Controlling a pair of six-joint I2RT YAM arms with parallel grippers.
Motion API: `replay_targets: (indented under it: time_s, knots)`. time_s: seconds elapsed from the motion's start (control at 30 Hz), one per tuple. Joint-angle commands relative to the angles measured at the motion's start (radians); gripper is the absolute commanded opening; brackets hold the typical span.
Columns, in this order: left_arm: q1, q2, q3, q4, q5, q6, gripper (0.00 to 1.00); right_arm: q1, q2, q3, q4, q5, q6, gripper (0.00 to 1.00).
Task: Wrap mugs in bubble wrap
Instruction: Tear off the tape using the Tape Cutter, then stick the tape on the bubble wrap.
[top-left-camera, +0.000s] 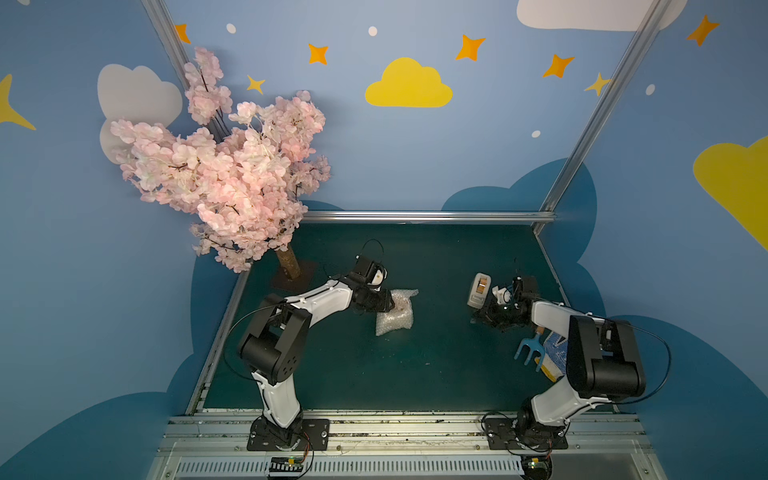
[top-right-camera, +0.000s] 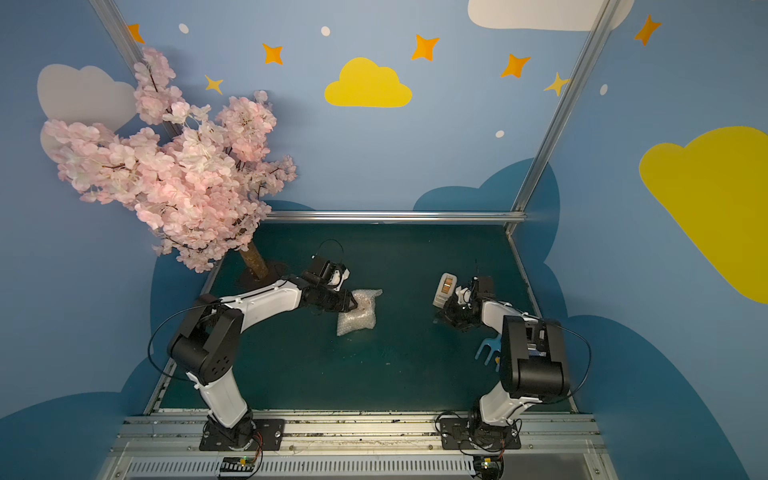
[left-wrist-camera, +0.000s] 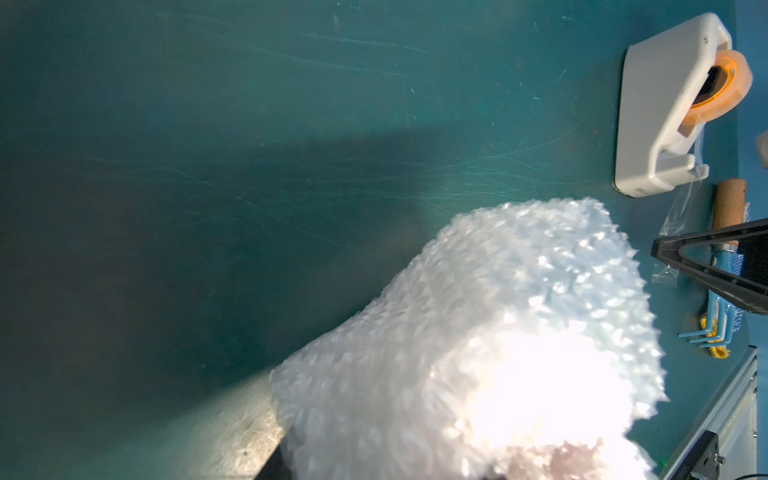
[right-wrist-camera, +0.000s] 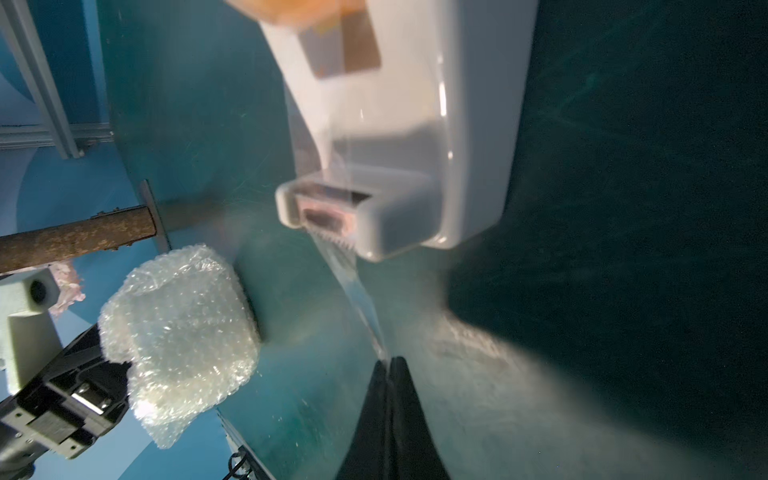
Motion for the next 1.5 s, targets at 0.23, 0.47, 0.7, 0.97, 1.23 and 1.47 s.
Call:
replay_targets:
  time_s: [0.23,0.47,0.7,0.97,1.23,1.47]
  knots:
    - [-0.002,0.011,-0.027,-0.057,-0.013,0.01,0.49,0.035,0.05,0.028,-0.209,0.117,0.059,0.0]
    - [-0.002,0.009,-0.024,-0.061,-0.013,0.01,0.49,0.081,0.083,0.091,-0.322,0.218,0.125,0.0]
    - [-0.002,0.008,-0.021,-0.06,0.019,0.014,0.49,0.086,0.015,0.079,-0.299,0.198,0.118,0.0]
    - [-0.016,-0.002,-0.036,-0.02,0.063,0.03,0.49,0.143,-0.265,0.085,-0.223,0.007,0.074,0.0]
    - [-0.044,-0.016,-0.066,0.04,0.118,0.044,0.5,0.259,-0.264,0.164,-0.093,-0.227,-0.024,0.0]
    - [-0.048,-0.025,-0.088,0.064,0.123,0.033,0.49,0.391,-0.147,0.268,-0.088,-0.18,-0.037,0.0]
